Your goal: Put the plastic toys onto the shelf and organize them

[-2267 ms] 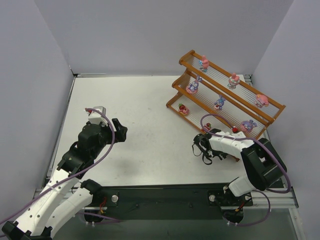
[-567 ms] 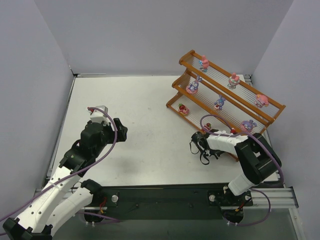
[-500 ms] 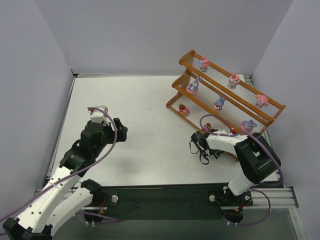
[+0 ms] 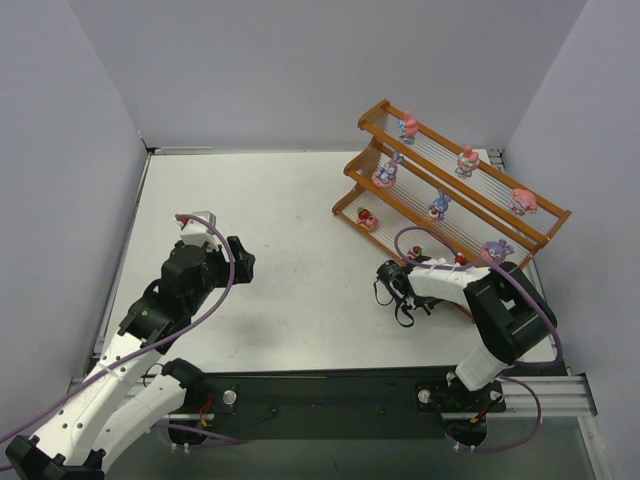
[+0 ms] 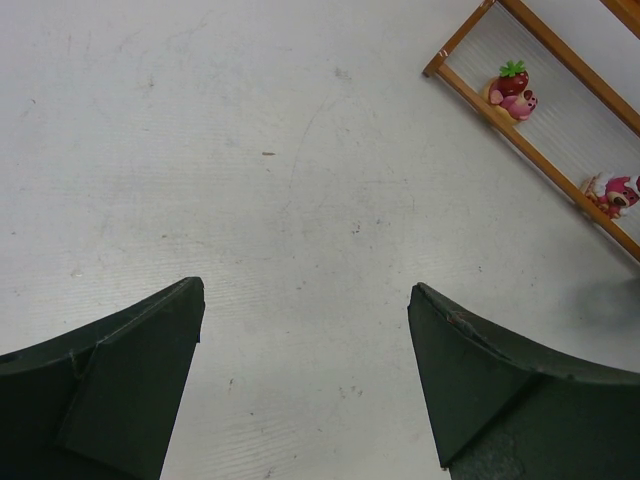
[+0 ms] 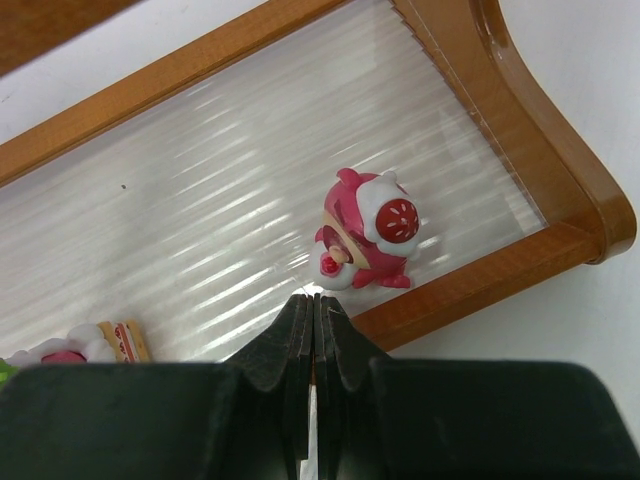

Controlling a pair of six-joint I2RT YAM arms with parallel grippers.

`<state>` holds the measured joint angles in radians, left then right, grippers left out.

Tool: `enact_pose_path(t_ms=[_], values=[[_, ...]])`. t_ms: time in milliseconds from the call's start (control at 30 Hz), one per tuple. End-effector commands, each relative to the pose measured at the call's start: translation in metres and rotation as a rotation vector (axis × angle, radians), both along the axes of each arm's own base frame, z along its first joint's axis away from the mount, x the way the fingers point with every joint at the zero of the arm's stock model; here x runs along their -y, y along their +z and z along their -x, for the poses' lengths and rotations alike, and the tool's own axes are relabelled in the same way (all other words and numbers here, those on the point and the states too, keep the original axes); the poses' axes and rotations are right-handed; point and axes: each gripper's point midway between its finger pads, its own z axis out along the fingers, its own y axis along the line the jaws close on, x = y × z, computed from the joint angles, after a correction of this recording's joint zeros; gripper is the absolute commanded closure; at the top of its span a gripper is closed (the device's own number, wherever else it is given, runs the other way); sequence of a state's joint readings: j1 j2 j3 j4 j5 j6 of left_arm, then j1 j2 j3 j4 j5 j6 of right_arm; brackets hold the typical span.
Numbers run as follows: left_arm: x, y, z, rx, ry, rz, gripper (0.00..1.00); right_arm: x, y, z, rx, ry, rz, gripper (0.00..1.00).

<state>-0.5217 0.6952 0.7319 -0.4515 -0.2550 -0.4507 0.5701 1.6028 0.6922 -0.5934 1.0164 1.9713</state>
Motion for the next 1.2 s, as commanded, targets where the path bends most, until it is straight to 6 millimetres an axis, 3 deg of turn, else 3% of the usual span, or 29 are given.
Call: enact_pose_path(t_ms=[0,233,600,1167], values=[[0.001,0.032,-0.008,0.090,0.009,0.031,0.07,0.007,0.011,-0.010,0.178,-0.077,-0.020,1.00],[0.003,0.033,-0.009,0.090,0.002,0.036,0.07,0.011,0.000,-0.008,0.169,-0.087,-0.044,1.00],[0.002,0.032,-0.008,0.088,0.005,0.036,0.07,0.021,-0.001,0.002,0.169,-0.117,-0.066,1.00],[0.003,0.029,-0.009,0.087,0.002,0.038,0.07,0.018,0.001,0.010,0.118,-0.146,-0.105,1.00]])
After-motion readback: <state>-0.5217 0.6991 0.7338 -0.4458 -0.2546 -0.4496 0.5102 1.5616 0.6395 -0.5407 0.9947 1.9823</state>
